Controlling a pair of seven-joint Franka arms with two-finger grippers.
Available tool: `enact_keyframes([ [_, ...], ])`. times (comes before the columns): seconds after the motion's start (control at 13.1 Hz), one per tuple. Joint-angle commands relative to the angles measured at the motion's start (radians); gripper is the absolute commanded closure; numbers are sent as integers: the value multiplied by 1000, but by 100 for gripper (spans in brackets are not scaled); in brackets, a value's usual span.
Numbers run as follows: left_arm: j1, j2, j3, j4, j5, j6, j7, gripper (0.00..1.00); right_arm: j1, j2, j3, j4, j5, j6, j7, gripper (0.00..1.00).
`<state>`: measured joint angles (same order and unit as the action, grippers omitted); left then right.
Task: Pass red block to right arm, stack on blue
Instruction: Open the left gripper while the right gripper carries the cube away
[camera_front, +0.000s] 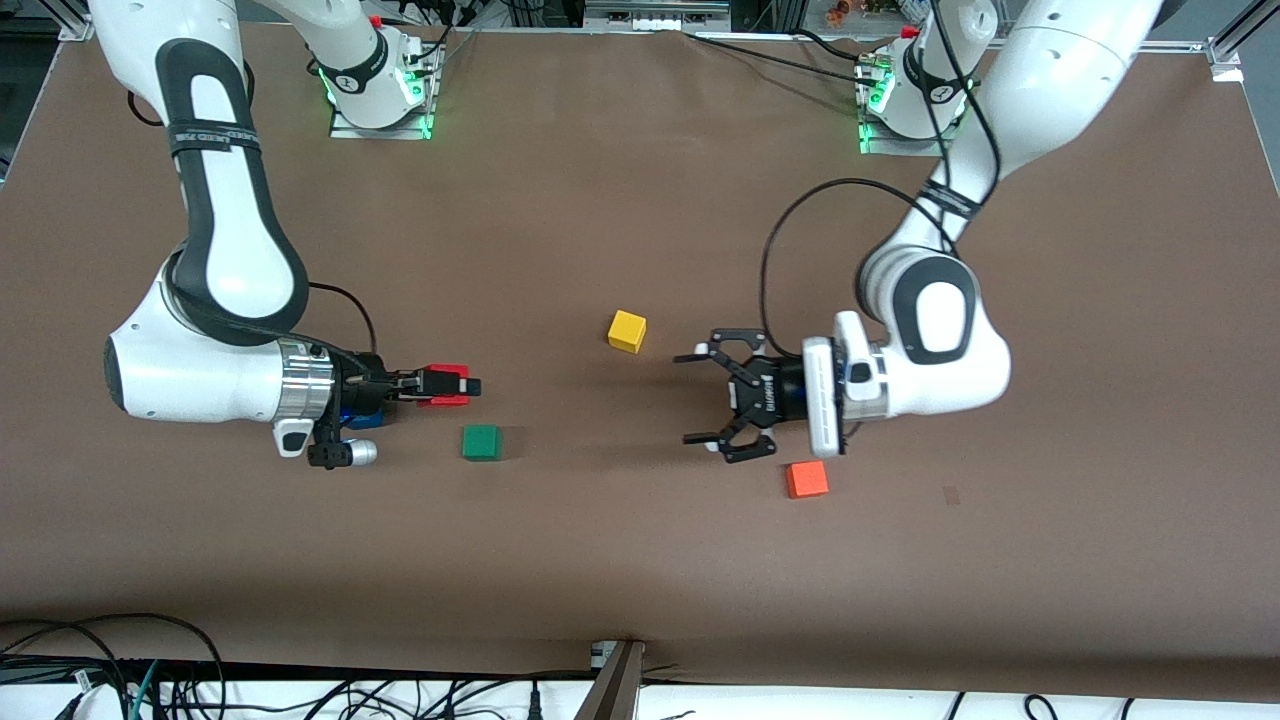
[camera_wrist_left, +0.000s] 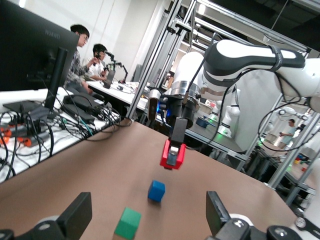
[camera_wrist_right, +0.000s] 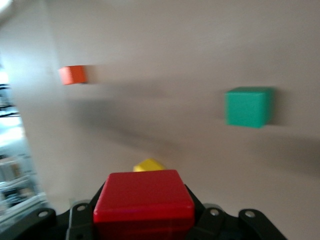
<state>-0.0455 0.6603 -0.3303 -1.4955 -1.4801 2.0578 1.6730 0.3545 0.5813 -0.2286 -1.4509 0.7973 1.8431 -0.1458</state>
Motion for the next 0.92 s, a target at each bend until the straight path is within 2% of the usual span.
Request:
enact_keyframes([
  [0.0,77,-16,-4,24,137,-140,-129,0,6,-24,-5,0,-230,59,-14,100],
  [0.15,139,-19,-3,32,229,-223,-247,0,6,-23,-21,-12,-350,62,-14,100],
  [0.38,202,-40,-3,90,435,-371,-454,0,6,-29,-40,-77,-504,111,-14,100],
  [0.69,234,-48,-1,213,735,-548,-682,0,7,-78,-55,-231,-561,249,-14,100],
  [0.84,239,-77,-1,238,852,-610,-774,0,12,-100,-55,-316,-581,335,-14,100],
])
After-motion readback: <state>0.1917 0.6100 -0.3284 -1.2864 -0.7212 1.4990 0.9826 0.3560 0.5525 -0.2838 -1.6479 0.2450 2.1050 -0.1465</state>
